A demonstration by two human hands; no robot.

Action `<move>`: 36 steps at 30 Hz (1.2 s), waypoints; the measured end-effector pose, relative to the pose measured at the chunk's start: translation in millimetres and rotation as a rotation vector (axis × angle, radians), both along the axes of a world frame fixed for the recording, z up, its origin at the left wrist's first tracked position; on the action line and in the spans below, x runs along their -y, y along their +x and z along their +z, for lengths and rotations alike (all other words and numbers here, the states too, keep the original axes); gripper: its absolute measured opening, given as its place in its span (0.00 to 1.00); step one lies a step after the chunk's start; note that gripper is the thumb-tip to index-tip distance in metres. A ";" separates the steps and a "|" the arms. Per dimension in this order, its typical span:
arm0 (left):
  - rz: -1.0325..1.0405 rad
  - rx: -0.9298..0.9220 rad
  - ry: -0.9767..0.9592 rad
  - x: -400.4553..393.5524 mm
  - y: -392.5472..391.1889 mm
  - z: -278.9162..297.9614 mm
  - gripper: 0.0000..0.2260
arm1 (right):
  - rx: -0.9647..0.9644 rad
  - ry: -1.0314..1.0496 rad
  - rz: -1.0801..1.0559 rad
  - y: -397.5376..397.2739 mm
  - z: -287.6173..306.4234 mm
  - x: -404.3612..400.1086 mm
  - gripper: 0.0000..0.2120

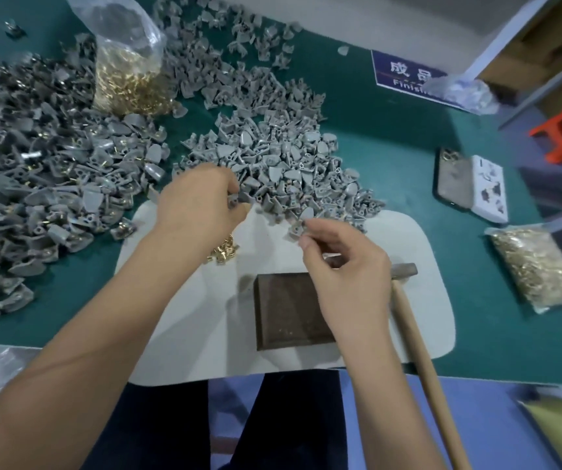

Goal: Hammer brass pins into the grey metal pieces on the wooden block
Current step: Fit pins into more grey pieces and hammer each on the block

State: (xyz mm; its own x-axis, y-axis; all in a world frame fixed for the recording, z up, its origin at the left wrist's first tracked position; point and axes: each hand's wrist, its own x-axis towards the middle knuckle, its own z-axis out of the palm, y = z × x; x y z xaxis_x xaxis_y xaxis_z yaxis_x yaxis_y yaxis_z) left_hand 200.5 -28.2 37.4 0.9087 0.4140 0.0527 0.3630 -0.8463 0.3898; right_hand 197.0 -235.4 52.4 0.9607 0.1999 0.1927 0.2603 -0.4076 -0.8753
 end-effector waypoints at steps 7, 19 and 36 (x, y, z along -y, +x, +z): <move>-0.015 -0.011 -0.137 7.3 -7.8 5.2 0.13 | -0.016 0.128 -0.042 -6.5 11.0 18.9 0.07; -0.535 0.025 -0.420 94.4 -81.2 29.1 0.25 | 0.070 -0.073 0.102 -34.8 7.9 69.2 0.06; -0.397 0.184 -0.382 92.5 -97.3 21.4 0.05 | 0.201 -0.453 0.152 -47.7 12.6 54.5 0.05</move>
State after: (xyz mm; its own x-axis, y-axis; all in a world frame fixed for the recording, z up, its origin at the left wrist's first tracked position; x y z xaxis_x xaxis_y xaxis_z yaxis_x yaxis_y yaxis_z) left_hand 103.2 -120.8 58.8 0.9883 0.0643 0.1385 -0.0561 -0.6905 0.7211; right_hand 149.3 -289.9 65.0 0.8675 0.4401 0.2321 0.4906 -0.6788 -0.5465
